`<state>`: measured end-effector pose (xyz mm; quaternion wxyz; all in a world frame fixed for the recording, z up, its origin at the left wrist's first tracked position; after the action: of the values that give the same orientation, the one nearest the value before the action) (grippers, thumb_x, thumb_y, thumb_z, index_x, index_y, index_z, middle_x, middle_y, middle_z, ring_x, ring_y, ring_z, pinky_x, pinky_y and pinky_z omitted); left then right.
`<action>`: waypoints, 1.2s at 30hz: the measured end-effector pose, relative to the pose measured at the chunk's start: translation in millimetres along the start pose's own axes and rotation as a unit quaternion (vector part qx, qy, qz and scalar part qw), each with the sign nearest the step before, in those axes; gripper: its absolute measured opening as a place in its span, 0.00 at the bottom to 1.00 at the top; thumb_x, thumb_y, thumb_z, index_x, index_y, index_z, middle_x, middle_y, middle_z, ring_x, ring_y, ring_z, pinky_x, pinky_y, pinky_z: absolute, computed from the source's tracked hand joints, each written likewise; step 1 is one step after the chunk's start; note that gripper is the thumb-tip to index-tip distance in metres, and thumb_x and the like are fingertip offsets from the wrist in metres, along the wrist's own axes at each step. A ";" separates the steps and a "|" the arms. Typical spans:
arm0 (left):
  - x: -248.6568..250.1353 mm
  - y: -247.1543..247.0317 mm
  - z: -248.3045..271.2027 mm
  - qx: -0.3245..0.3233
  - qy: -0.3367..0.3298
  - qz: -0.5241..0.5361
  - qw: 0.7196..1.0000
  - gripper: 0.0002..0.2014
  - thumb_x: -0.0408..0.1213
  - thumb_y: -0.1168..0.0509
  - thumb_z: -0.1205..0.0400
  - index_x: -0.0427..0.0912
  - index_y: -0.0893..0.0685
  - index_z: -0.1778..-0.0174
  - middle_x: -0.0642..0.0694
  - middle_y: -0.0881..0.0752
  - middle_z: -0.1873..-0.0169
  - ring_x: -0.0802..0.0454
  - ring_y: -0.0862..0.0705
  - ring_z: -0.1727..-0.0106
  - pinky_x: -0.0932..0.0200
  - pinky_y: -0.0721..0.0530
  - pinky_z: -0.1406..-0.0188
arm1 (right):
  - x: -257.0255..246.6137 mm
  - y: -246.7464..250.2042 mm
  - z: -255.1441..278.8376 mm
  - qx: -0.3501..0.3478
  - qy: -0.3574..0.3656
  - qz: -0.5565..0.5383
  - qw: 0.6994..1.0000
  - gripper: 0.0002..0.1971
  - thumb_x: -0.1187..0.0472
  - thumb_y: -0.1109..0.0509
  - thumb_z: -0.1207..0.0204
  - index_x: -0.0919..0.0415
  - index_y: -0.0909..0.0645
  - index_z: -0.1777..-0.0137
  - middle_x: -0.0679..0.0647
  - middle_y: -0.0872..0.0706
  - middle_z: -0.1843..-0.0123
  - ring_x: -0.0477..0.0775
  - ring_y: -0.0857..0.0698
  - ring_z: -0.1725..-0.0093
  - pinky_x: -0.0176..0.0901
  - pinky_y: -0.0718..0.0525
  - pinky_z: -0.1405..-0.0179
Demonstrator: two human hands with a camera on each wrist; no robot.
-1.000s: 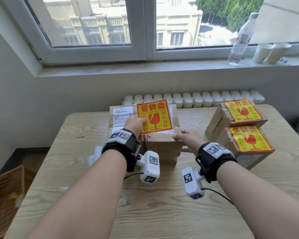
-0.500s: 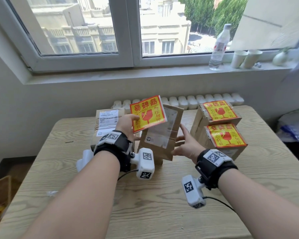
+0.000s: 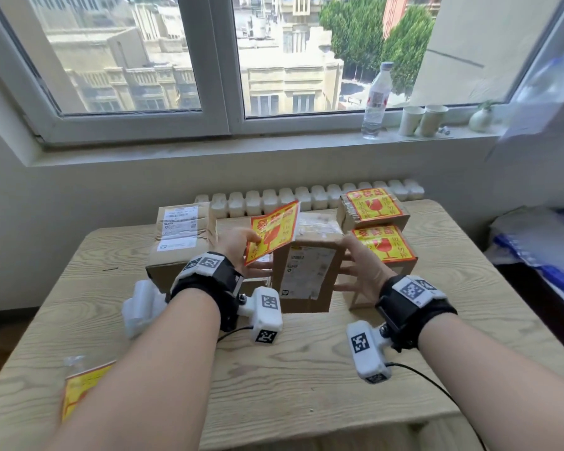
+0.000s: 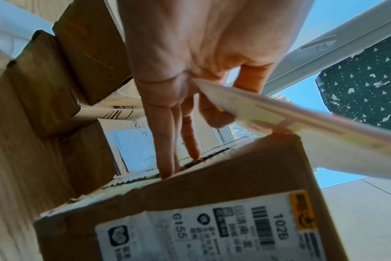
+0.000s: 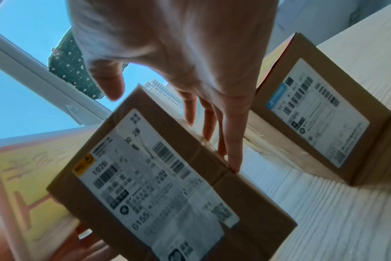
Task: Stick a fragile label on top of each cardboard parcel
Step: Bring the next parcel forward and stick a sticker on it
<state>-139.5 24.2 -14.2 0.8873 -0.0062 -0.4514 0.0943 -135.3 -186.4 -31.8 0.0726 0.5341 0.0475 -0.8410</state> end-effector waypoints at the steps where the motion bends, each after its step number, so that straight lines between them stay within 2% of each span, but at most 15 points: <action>1: -1.8 -2.2 1.1 0.002 0.004 -0.006 1.000 0.15 0.31 0.47 0.18 0.32 0.27 0.37 0.35 0.17 0.58 0.31 0.14 0.57 0.35 0.15 0.50 | 0.6 2.3 2.2 0.002 -0.003 0.002 1.000 0.15 0.43 0.39 0.21 0.52 0.25 0.43 0.59 0.17 0.45 0.59 0.18 0.44 0.59 0.16 0.47; 4: -10.3 -7.6 4.6 0.004 0.018 -0.024 1.000 0.13 0.30 0.46 0.18 0.31 0.29 0.38 0.35 0.18 0.57 0.31 0.15 0.56 0.32 0.19 0.42 | 6.4 7.0 5.6 0.012 -0.019 0.027 0.999 0.25 0.34 0.42 0.22 0.54 0.25 0.39 0.59 0.16 0.46 0.59 0.16 0.46 0.56 0.15 0.51; 7: -27.9 -9.0 3.2 0.007 0.051 -0.045 0.998 0.15 0.30 0.45 0.19 0.30 0.30 0.37 0.32 0.18 0.51 0.28 0.17 0.45 0.29 0.24 0.34 | 20.5 9.7 4.6 0.014 -0.042 0.026 0.999 0.16 0.46 0.38 0.19 0.58 0.24 0.42 0.60 0.15 0.48 0.60 0.14 0.48 0.60 0.13 0.46; 9: -38.9 -8.9 3.5 0.024 0.063 -0.074 0.995 0.14 0.30 0.46 0.18 0.30 0.30 0.37 0.32 0.18 0.54 0.29 0.18 0.44 0.29 0.25 0.33 | 34.2 10.4 0.5 0.015 -0.052 0.029 0.998 0.13 0.55 0.35 0.19 0.62 0.25 0.41 0.61 0.16 0.49 0.59 0.14 0.50 0.61 0.12 0.45; 12: -55.5 -5.9 -1.4 0.051 0.063 -0.094 0.992 0.14 0.27 0.45 0.17 0.30 0.31 0.36 0.32 0.17 0.53 0.34 0.16 0.54 0.34 0.19 0.40 | 55.2 9.6 -4.0 0.020 -0.063 0.052 0.996 0.12 0.63 0.34 0.22 0.60 0.27 0.40 0.59 0.18 0.46 0.58 0.15 0.45 0.60 0.12 0.44; 14: -65.6 -4.6 -2.6 0.054 0.067 -0.094 0.992 0.09 0.26 0.45 0.16 0.31 0.30 0.41 0.34 0.18 0.60 0.41 0.17 0.63 0.43 0.16 0.53 | 64.3 8.8 -6.3 0.025 -0.065 0.056 0.996 0.14 0.66 0.33 0.23 0.61 0.27 0.38 0.59 0.18 0.45 0.57 0.15 0.43 0.57 0.12 0.44; 17: -71.8 -0.6 -4.3 0.056 0.074 -0.094 0.991 0.03 0.26 0.46 0.16 0.33 0.29 0.49 0.36 0.18 0.63 0.44 0.17 0.65 0.51 0.18 0.66 | 65.4 9.1 -9.4 0.030 -0.058 0.053 0.996 0.13 0.68 0.33 0.24 0.61 0.26 0.40 0.59 0.18 0.44 0.58 0.15 0.41 0.56 0.13 0.43; 19: -73.0 -1.7 -2.7 0.051 0.079 -0.085 0.992 0.03 0.26 0.45 0.17 0.34 0.28 0.50 0.35 0.16 0.59 0.40 0.14 0.57 0.46 0.14 0.54 | 64.1 11.6 -11.3 0.032 -0.055 0.079 0.995 0.14 0.68 0.32 0.25 0.59 0.26 0.40 0.58 0.17 0.45 0.57 0.15 0.42 0.55 0.13 0.44; 21: -72.3 -4.0 -2.6 0.048 0.078 -0.071 0.993 0.06 0.26 0.43 0.19 0.34 0.27 0.47 0.34 0.15 0.55 0.37 0.14 0.49 0.38 0.18 0.37 | 62.0 14.2 -13.2 0.039 -0.042 0.126 0.990 0.15 0.66 0.30 0.28 0.57 0.24 0.42 0.57 0.17 0.46 0.55 0.16 0.43 0.52 0.14 0.49; 22: -69.4 -3.7 -0.8 0.059 0.072 -0.070 0.993 0.06 0.26 0.42 0.19 0.35 0.26 0.48 0.35 0.15 0.56 0.38 0.14 0.50 0.39 0.19 0.35 | 60.1 15.0 -13.5 0.042 -0.032 0.150 0.987 0.15 0.65 0.29 0.30 0.56 0.23 0.44 0.57 0.16 0.46 0.55 0.16 0.43 0.51 0.15 0.51; 24: -61.8 -0.2 -0.3 0.083 0.042 -0.067 0.993 0.07 0.25 0.39 0.19 0.32 0.23 0.46 0.36 0.13 0.55 0.41 0.13 0.53 0.45 0.16 0.42 | 55.0 14.7 -13.8 0.045 -0.005 0.197 0.979 0.14 0.62 0.28 0.31 0.55 0.22 0.45 0.55 0.16 0.47 0.54 0.16 0.46 0.51 0.16 0.50; 27: -44.0 1.1 5.0 0.089 -0.001 -0.074 0.993 0.13 0.25 0.35 0.20 0.29 0.21 0.39 0.36 0.14 0.50 0.40 0.14 0.46 0.53 0.16 0.57 | 36.7 13.7 -11.9 0.070 0.056 0.222 0.971 0.15 0.56 0.26 0.28 0.54 0.22 0.43 0.50 0.16 0.49 0.48 0.17 0.52 0.48 0.16 0.49; 31: -26.8 0.8 11.3 0.079 -0.042 -0.068 0.994 0.14 0.30 0.32 0.21 0.30 0.18 0.40 0.38 0.12 0.53 0.45 0.13 0.53 0.52 0.14 0.52 | 2.6 7.1 -5.8 0.073 0.124 0.179 0.973 0.20 0.49 0.24 0.28 0.53 0.25 0.41 0.49 0.16 0.49 0.49 0.14 0.49 0.51 0.13 0.48; 34: -15.2 -4.7 19.2 0.052 -0.071 -0.058 0.994 0.08 0.31 0.32 0.20 0.33 0.17 0.46 0.40 0.11 0.57 0.48 0.13 0.58 0.57 0.13 0.64 | -11.4 -4.7 -3.9 0.010 0.103 0.122 0.987 0.23 0.59 0.23 0.27 0.56 0.28 0.35 0.56 0.13 0.48 0.55 0.11 0.49 0.49 0.11 0.51; 36: -9.3 -8.6 24.0 0.032 -0.079 -0.068 0.994 0.07 0.32 0.32 0.20 0.34 0.17 0.48 0.41 0.11 0.58 0.49 0.13 0.58 0.58 0.15 0.63 | -17.1 -10.0 -4.2 0.004 0.096 0.103 0.990 0.22 0.67 0.26 0.25 0.59 0.28 0.34 0.58 0.12 0.50 0.57 0.10 0.50 0.53 0.10 0.50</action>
<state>-162.7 12.3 -6.6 0.8529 0.0603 -0.5163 0.0481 -126.1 -174.7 -18.1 0.1514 0.6149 -0.0043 -0.7739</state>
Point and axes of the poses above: each hand's wrist, its own z-axis away from the middle knuckle, its own y-axis out of the back of the hand, x = y × z, the point moved 5 cm from there along -z, towards the middle knuckle
